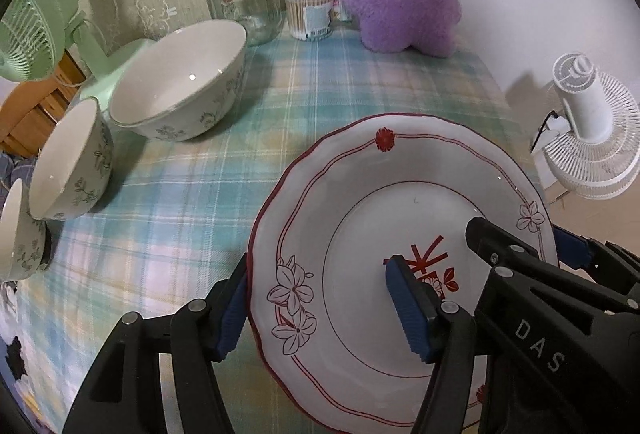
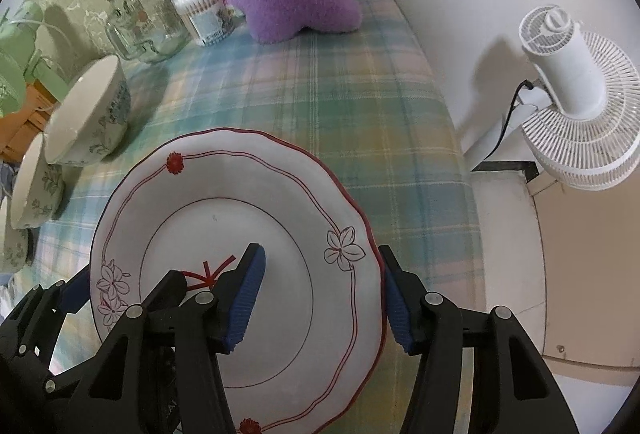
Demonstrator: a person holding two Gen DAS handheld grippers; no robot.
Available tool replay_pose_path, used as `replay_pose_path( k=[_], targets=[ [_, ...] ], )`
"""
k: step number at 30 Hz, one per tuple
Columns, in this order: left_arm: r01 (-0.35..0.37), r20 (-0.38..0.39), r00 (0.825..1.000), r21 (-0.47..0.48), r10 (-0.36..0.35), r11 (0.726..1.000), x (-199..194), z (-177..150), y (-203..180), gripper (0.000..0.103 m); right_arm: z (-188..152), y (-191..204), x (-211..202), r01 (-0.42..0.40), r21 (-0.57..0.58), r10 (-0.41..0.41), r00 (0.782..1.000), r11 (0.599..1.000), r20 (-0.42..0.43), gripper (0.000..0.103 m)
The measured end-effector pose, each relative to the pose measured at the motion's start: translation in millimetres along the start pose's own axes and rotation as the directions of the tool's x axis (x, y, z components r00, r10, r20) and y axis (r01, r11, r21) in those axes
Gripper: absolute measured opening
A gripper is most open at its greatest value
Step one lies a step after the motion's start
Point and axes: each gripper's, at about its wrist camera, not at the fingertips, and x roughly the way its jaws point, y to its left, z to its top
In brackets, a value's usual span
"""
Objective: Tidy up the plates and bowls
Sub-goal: 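Lift the red-rimmed plate and carry it over the yellow-flower plate stack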
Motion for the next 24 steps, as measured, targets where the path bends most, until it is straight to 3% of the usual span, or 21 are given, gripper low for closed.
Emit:
replay_pose_path(
  k=[13, 24],
  targets=[
    [0.085, 0.066, 0.994, 0.03, -0.087, 0.996, -64.9, -27.1, 11.9, 0.066, -29.8, 8.8, -75.9, 0.052, 0.027, -0.054, 0.996, 0.998, 0.075, 0.06],
    [0.138, 0.042, 0.989, 0.097, -0.142, 0.986, -102.2, -83.4, 21.9, 0.065, -95.6, 20.2, -122.9, 0.114, 0.087, -0.12, 0.991, 0.99, 0.066, 0.06]
  ],
)
